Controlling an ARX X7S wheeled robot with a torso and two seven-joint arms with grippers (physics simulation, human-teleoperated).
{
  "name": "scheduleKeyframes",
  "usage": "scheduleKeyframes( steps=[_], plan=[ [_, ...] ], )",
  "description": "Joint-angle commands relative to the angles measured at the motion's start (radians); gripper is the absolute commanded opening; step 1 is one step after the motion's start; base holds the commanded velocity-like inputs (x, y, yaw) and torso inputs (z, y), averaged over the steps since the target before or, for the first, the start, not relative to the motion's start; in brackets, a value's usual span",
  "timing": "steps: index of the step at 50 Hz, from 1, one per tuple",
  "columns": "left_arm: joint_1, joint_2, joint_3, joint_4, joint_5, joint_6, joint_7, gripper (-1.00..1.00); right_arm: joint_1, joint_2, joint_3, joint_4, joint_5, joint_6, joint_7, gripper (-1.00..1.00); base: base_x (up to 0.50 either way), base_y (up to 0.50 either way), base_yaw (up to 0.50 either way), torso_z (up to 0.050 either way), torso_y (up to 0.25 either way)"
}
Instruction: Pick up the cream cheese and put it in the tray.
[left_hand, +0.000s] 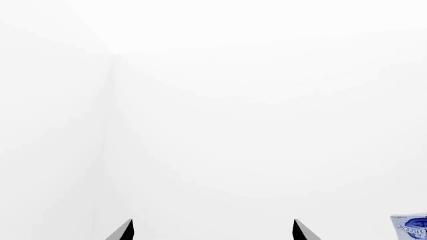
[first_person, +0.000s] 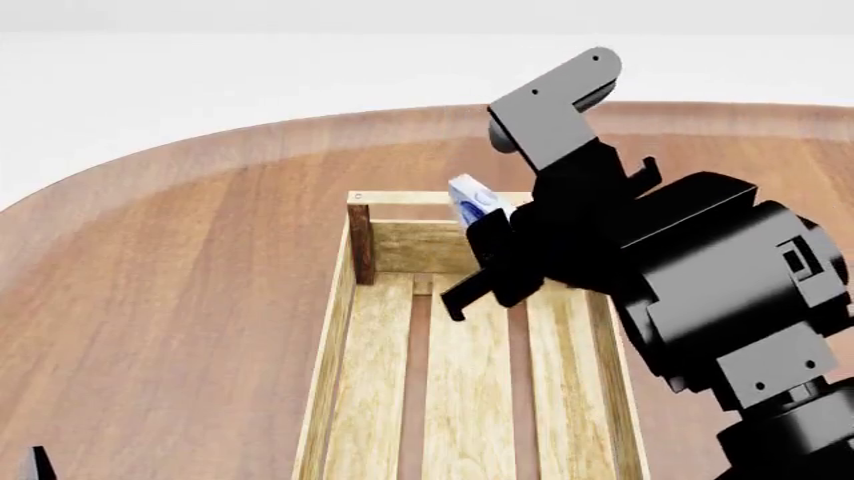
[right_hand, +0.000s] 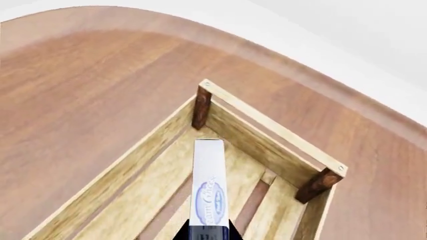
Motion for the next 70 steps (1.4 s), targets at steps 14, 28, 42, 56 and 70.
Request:
scheduleKeyframes(
  steps=[14,28,42,56,70],
  plan=[
    [-0.007,0.001,0.010,-0.017,0.018,0.000,-0.001,1.00,-0.001,0.022,-0.099,-0.061,-0.038,0.041,-0.036,-1.00,0.00,0.00,0.00,0.000,0.001],
    [-0.008,0.003,0.004,-0.016,0.025,-0.004,-0.012,1.00,0.004,0.014,-0.094,-0.074,-0.028,0.047,-0.035,-1.00,0.00,0.00,0.00,0.001,0.001],
    [0.002,-0.005,0.007,0.010,0.020,-0.011,-0.012,1.00,0.001,-0.007,-0.034,0.003,0.029,0.054,-0.063,-1.00,0.00,0.00,0.00,0.000,0.000],
    [0.001,-0.009,0.009,0.014,0.018,-0.021,-0.011,1.00,-0.002,-0.016,0.021,0.079,0.061,0.027,-0.076,-1.00,0.00,0.00,0.00,0.000,0.001],
    [-0.002,-0.010,0.014,0.006,0.022,-0.020,-0.011,1.00,-0.007,0.002,0.037,0.073,0.069,0.032,-0.061,-1.00,0.00,0.00,0.00,0.000,0.001]
  ],
)
